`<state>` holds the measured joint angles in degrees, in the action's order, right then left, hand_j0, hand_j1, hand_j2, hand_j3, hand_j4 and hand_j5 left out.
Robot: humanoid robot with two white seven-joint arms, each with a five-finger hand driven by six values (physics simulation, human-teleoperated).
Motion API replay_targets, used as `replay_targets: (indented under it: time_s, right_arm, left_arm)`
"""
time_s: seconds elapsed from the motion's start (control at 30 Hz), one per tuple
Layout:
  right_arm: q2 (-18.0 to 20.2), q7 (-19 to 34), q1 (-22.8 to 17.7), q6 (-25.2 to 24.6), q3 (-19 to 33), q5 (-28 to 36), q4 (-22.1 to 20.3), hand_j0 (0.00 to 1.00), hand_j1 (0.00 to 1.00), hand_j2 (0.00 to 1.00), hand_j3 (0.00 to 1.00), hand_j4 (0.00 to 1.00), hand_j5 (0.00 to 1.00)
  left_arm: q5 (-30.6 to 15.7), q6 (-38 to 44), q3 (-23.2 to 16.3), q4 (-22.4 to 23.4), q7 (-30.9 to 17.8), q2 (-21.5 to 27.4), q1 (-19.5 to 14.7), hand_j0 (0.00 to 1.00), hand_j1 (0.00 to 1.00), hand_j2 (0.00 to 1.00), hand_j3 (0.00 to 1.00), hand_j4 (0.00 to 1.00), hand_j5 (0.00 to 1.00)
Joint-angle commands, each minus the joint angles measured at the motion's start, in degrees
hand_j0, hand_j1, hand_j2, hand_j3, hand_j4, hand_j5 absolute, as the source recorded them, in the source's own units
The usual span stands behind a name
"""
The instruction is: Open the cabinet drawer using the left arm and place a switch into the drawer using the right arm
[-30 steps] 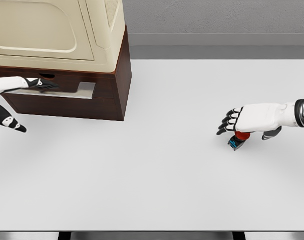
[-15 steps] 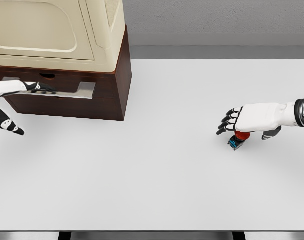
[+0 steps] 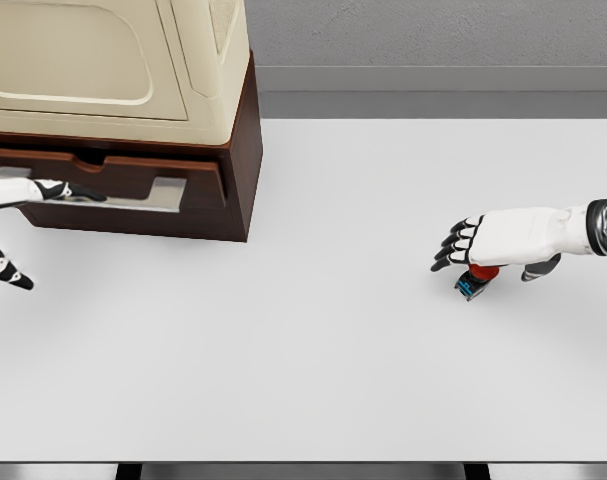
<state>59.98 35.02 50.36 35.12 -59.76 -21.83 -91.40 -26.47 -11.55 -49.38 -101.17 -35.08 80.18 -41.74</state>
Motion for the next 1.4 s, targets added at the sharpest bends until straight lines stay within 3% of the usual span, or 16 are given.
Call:
replay_targets:
  time_s: [0.0, 1.13, 1.37]
  right_arm:
    - [0.0, 0.0, 0.0, -0.1, 0.0, 0.2, 0.0, 1.00, 1.00, 1.00, 1.00, 1.00, 1.00]
    - [0.0, 0.0, 0.0, -0.1, 0.0, 0.2, 0.0, 1.00, 1.00, 1.00, 1.00, 1.00, 1.00]
    - [0.0, 0.0, 0.0, -0.1, 0.1, 0.2, 0.0, 1.00, 1.00, 1.00, 1.00, 1.00, 1.00]
  left_arm:
    - [1.4, -1.9, -0.8, 0.2, 0.1, 1.3, 0.0, 1.00, 1.00, 1.00, 1.00, 1.00, 1.00]
    - [-0.2, -19.9, -8.8, 0.2, 0.1, 10.1, -0.1, 1.00, 1.00, 1.00, 1.00, 1.00, 1.00]
    - [-1.7, -21.7, -8.9, 0.2, 0.1, 11.6, -0.1, 1.00, 1.00, 1.00, 1.00, 1.00, 1.00]
